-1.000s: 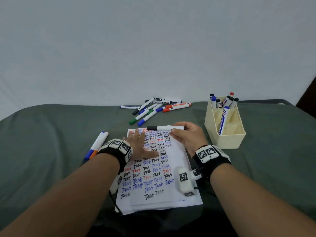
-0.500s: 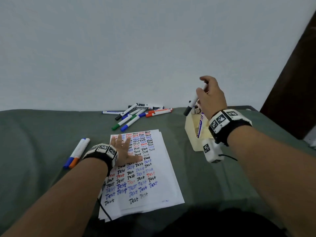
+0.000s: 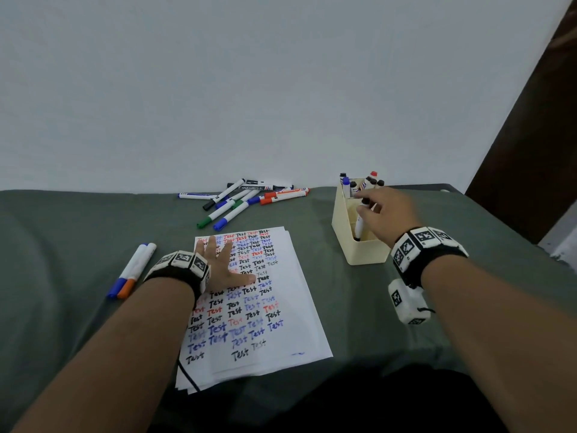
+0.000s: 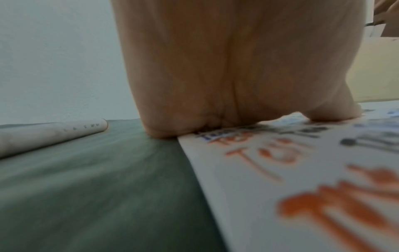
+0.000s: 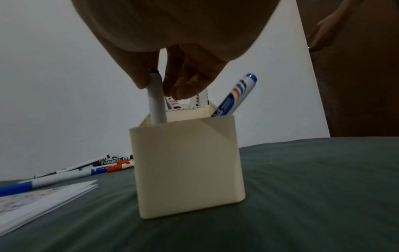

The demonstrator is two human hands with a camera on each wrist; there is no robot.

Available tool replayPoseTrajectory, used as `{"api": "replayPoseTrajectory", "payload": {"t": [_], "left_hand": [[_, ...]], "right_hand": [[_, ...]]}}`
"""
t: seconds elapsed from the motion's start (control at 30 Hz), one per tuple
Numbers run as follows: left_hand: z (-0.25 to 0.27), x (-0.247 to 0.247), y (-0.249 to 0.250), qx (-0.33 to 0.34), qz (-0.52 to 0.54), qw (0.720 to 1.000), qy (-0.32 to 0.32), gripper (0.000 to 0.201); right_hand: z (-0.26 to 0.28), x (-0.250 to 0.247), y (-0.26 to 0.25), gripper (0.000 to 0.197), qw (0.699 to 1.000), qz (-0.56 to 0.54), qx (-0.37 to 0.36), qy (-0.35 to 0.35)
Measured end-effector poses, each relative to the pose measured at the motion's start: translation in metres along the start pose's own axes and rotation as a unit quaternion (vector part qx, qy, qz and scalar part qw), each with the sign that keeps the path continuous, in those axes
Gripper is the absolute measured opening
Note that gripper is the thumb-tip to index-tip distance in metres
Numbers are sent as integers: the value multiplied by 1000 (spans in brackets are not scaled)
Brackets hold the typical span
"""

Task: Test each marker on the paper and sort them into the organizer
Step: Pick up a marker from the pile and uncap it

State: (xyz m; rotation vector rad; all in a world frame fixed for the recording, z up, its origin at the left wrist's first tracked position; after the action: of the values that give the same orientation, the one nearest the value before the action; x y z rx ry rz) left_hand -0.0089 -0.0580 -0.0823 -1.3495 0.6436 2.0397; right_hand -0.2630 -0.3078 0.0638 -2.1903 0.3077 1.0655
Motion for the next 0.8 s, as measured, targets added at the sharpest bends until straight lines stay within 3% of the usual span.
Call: {"api": "replayPoseTrajectory", "payload": {"t": [0.23, 0.37, 0.47, 0.63, 0.8], "left_hand": [[-2, 1, -2, -2, -20, 999, -38, 115], [-8, 4, -7, -6, -18, 998, -53, 123], [-10, 5, -9, -12, -16, 998, -63, 126], [-10, 5, -9, -17, -8, 998, -65, 128], [-8, 4, -8, -23, -4, 998, -54, 124]], "right_hand": [[-2, 8, -5, 26, 998, 65, -14, -5], [-5, 7, -37, 30, 991, 108, -72, 31], [-10, 22, -71, 31, 988, 89, -122, 13], [-24, 85, -111, 53, 976, 92, -132, -149], [-26, 152, -120, 76, 934, 158, -100, -306]]}}
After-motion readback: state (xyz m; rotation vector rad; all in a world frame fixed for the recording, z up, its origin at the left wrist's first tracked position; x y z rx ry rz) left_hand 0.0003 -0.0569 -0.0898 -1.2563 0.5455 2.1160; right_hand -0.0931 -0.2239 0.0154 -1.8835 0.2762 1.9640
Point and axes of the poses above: each hand's wrist, its own z-axis away from the middle knuckle, its own x-axis out of the palm, y = z × x, the point moved 8 cm from there along -z, towards the middle knuckle, and after that the axes turned 2 degrees about z, right-handed, at the moved point
